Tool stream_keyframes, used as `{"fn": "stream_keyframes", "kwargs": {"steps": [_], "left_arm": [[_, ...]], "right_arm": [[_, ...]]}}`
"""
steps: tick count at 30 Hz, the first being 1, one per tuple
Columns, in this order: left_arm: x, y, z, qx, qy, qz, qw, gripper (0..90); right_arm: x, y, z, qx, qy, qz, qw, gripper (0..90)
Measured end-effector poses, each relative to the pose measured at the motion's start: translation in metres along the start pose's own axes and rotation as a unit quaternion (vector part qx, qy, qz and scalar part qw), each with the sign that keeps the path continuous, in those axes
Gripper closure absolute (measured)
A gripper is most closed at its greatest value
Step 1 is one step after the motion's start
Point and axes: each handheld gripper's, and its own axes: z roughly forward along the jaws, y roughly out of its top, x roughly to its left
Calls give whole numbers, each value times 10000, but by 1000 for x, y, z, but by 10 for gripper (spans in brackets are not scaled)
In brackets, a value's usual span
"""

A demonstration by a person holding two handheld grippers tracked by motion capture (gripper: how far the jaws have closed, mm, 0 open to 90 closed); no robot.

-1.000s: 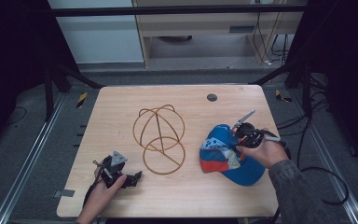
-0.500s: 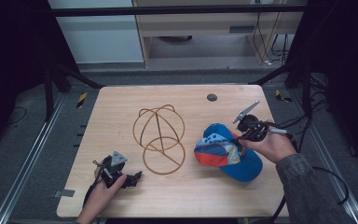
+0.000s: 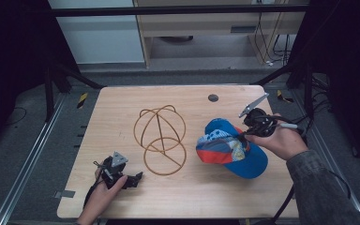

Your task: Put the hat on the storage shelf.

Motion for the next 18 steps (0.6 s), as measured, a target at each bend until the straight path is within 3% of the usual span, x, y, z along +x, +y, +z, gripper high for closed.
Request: {"fn": "stream_keyframes", "kwargs": {"steps": [8,18], "left_arm": [[0,0,0,-12,15,6,10000,0],[0,0,0,4,6,4,10000,0]], "right_arm": [[4,14,-30,-117,-93,-178,9997,900],[13,45,-65,-212,-191,-445,9986,900]]}}
